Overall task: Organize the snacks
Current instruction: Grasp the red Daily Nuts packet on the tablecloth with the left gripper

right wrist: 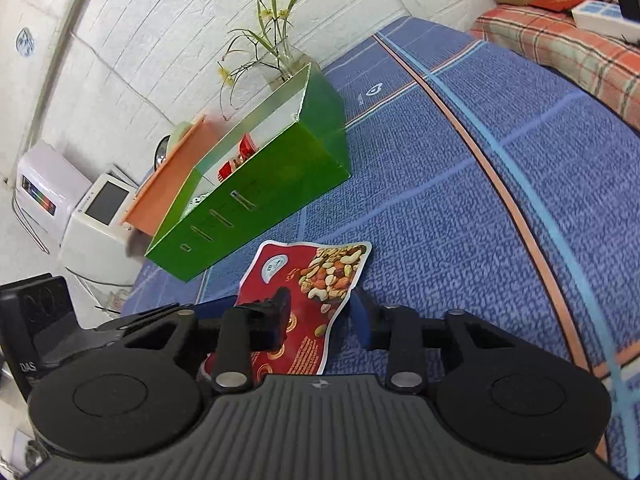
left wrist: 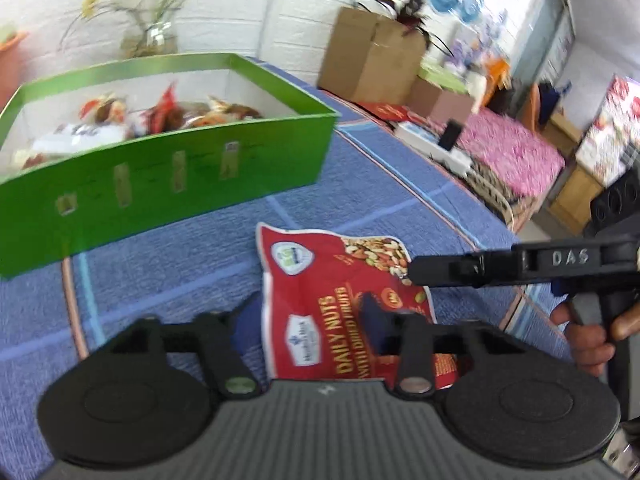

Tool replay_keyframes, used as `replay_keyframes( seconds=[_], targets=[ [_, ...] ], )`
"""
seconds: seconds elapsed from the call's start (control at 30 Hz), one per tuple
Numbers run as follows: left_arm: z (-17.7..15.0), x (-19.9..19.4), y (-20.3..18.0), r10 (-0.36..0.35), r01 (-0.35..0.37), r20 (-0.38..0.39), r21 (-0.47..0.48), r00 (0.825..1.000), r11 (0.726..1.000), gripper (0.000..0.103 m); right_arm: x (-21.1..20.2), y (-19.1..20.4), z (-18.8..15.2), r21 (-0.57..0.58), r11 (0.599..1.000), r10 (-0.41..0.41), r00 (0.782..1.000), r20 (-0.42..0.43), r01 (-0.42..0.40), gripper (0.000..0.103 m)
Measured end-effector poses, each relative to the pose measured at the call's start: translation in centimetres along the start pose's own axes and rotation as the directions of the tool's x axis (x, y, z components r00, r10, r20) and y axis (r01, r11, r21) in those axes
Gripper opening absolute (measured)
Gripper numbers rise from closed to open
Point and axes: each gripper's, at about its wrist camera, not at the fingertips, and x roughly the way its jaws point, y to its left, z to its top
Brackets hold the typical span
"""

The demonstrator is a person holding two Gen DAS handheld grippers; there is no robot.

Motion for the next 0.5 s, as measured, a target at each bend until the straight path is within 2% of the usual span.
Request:
replay_keyframes(
  seconds=[0.03,0.1,0.17,0.23,0.37,0.5],
  targets=[
    [-0.1,-0.2,0.5,-0.012,0.012,0.006,-0.026,1.000,1.000,0.019,0.1,0.0,0.1,-0.007,1.000,-0.002,1.000,-0.001,0.002,0.055],
    [-0.4,-0.6,1.2,-0.029,0.030,0.015,-0.056,0.999,0.998,0.013,0.2,0.1,0.1,-0.019,1.000,-0.009,1.000,0.001,0.009,0.051],
    [-0.6,-0.8,1.0,-0.019,0.020,0.019,-0.044,1.000,0.999,0.008,0.3,0.2,0.1,-0.039,0.999,-0.026,1.000,0.013,0.026,0.042],
    [-0.8,-1.0,0.7,-0.005,0.006,0.023,-0.018,1.000,1.000,0.005,0.1,0.5,-0.1,-0.080,0.995,-0.051,0.998,0.042,0.054,0.028],
    [-1.2,-1.7,0.4,-0.012,0.012,0.038,0.009,0.999,1.000,0.003,-0.4,2.0,-0.3,-0.199,0.976,-0.062,0.992,0.108,0.083,0.021],
    [-1.6,-1.9,0.9,-0.010,0.010,0.037,0.004,0.999,1.000,0.002,-0.7,2.9,-0.3,-0.279,0.957,-0.044,0.989,0.138,0.081,0.017]
  ],
)
